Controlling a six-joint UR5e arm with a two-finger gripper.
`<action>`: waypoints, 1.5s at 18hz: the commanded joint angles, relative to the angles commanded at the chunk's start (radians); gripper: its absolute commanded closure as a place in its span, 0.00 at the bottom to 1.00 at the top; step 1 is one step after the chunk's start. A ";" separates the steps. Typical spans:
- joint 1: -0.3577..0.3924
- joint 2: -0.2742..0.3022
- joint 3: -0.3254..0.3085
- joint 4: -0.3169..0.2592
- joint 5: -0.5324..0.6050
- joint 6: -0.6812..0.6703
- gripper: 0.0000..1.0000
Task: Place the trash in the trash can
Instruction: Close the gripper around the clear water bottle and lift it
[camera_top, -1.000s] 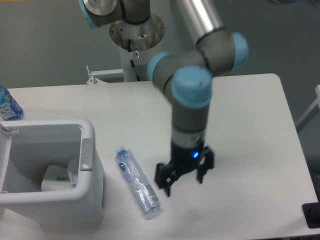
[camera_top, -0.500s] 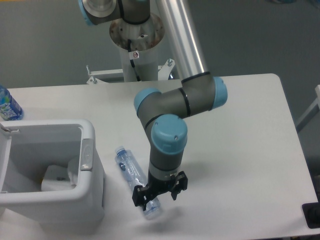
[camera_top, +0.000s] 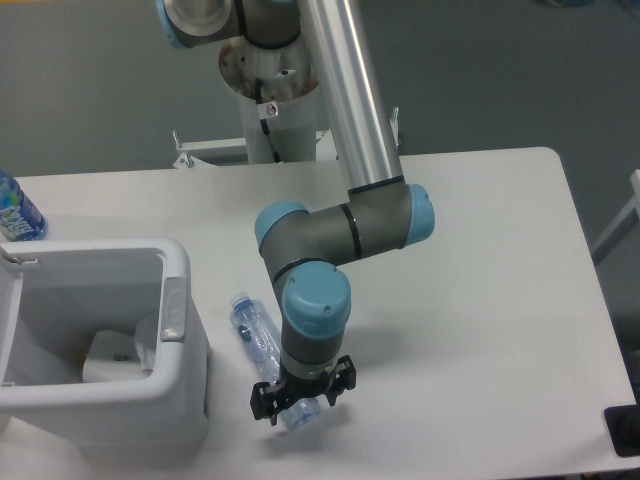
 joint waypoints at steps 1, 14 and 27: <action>0.000 -0.002 0.000 -0.002 0.005 0.000 0.00; -0.002 0.008 -0.012 -0.002 0.021 0.003 0.39; 0.075 0.135 0.050 0.005 0.012 0.092 0.42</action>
